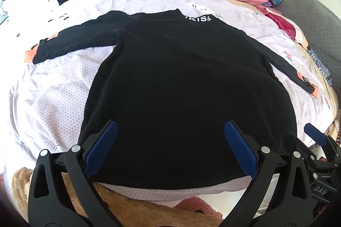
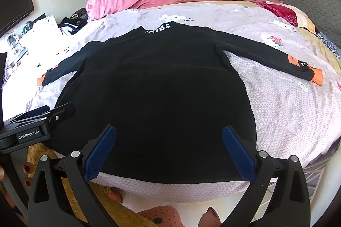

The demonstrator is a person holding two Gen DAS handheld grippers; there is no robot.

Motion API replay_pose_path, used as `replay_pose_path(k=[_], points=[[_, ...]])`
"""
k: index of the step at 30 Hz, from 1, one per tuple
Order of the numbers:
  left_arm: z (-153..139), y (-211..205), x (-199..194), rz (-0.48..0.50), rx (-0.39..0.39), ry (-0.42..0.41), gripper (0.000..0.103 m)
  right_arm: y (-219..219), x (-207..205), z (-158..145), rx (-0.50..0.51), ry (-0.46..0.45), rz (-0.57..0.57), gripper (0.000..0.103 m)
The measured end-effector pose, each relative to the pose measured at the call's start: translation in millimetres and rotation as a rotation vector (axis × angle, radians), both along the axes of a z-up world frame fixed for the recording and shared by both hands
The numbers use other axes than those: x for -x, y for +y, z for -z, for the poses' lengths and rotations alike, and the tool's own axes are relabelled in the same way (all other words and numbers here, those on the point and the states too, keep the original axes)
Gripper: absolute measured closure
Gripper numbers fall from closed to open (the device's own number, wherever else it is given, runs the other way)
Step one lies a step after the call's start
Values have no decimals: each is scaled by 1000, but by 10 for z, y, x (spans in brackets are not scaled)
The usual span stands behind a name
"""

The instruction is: Fold small clothes

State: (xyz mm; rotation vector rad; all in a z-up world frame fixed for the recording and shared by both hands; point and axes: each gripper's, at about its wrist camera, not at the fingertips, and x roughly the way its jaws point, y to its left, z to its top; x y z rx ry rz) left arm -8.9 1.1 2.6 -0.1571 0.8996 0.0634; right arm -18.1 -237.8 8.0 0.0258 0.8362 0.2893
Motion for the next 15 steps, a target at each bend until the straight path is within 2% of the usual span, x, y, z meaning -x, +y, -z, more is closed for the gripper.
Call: replay_pose_path(k=[15], points=[[-5, -17, 6, 6, -7, 3, 9, 15, -14, 6, 6, 2, -7, 4]])
